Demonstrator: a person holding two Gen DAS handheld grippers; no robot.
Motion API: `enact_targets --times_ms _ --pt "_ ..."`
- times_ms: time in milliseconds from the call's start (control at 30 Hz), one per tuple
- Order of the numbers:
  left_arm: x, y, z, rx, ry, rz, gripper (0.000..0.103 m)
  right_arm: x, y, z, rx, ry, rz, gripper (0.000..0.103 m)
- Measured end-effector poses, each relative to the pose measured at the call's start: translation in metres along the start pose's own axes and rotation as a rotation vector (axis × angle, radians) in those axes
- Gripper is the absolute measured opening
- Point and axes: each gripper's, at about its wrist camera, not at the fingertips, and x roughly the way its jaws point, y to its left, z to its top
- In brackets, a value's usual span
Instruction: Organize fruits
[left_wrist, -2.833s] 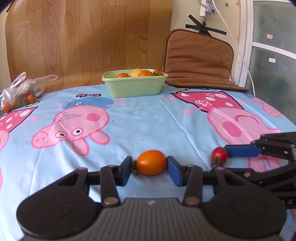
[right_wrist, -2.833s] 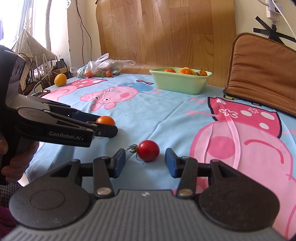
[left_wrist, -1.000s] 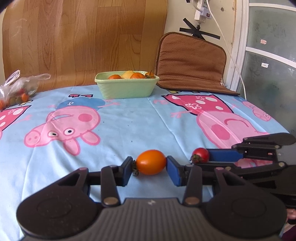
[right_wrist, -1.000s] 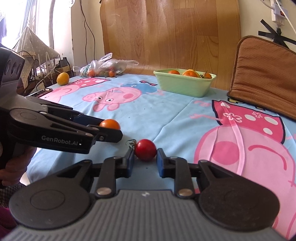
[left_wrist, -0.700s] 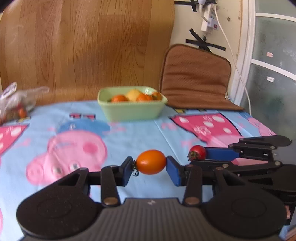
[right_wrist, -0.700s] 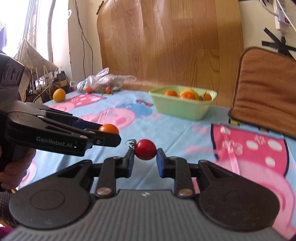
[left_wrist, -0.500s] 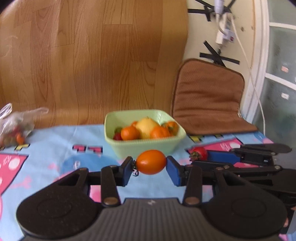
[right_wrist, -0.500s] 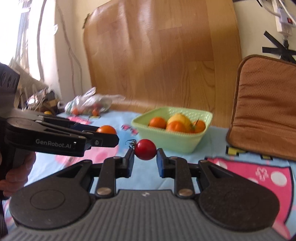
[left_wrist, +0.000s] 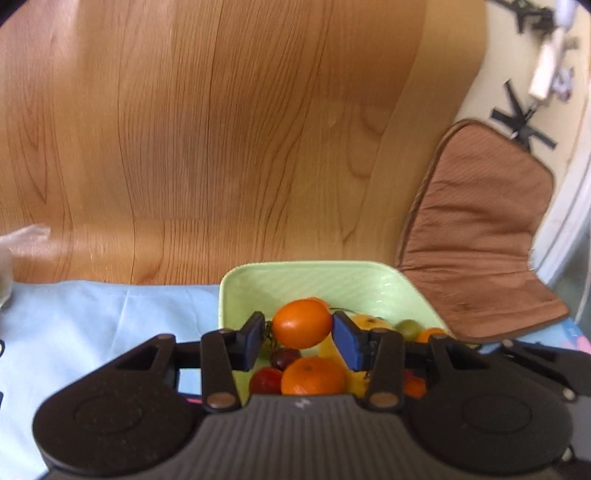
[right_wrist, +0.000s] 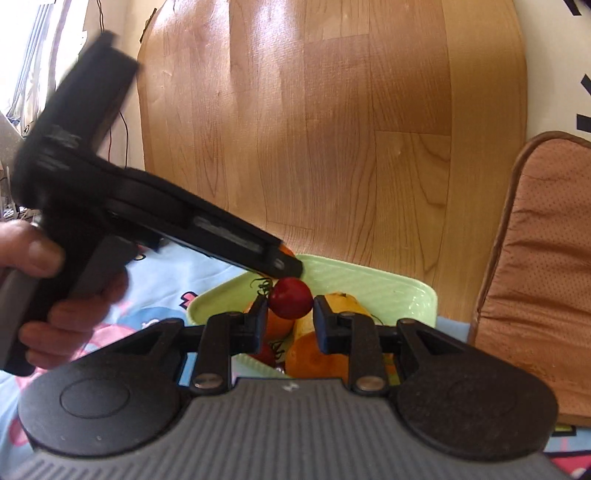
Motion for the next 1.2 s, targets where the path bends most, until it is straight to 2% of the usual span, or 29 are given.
enact_targets --times_ms 167,400,567,700,833,900,933,967,1000,1033,1067,1200 --pt "0.007 0.002 -0.007 -0.033 0.003 -0.015 0.044 -0.011 0.004 -0.004 -0.025 -0.016 -0.006 0.033" --pt "-0.047 -0.003 -0.024 -0.026 -0.048 0.012 0.045 -0.056 0.010 -0.005 0.051 -0.015 -0.009 0.033" --pt "-0.098 -0.027 -0.058 0.023 -0.085 0.037 0.045 -0.102 0.023 -0.029 0.158 0.010 -0.025 0.034" --pt "-0.134 -0.057 -0.095 0.066 -0.104 0.062 0.053 -0.141 0.034 -0.053 0.273 0.022 -0.061 0.035" --pt "-0.163 -0.079 -0.128 0.049 -0.090 0.069 0.057 -0.173 0.040 -0.074 0.366 0.046 -0.097 0.035" --pt "-0.176 -0.087 -0.143 0.048 -0.101 0.086 0.062 -0.185 0.042 -0.082 0.394 0.061 -0.114 0.038" --pt "-0.182 -0.091 -0.152 0.051 -0.106 0.098 0.064 -0.189 0.043 -0.084 0.403 0.065 -0.123 0.048" --pt "-0.188 -0.094 -0.158 0.053 -0.110 0.113 0.075 -0.195 0.044 -0.087 0.413 0.065 -0.131 0.052" --pt "-0.193 -0.098 -0.164 0.050 -0.117 0.128 0.092 -0.200 0.045 -0.090 0.426 0.067 -0.134 0.052" --pt "-0.199 -0.101 -0.170 0.047 -0.126 0.141 0.098 -0.206 0.045 -0.093 0.439 0.071 -0.132 0.052" --pt "-0.205 -0.104 -0.175 0.046 -0.135 0.155 0.101 -0.209 0.045 -0.095 0.453 0.074 -0.128 0.052" --pt "-0.225 -0.116 -0.190 0.055 -0.157 0.171 0.103 -0.218 0.047 -0.099 0.495 0.068 -0.107 0.052"
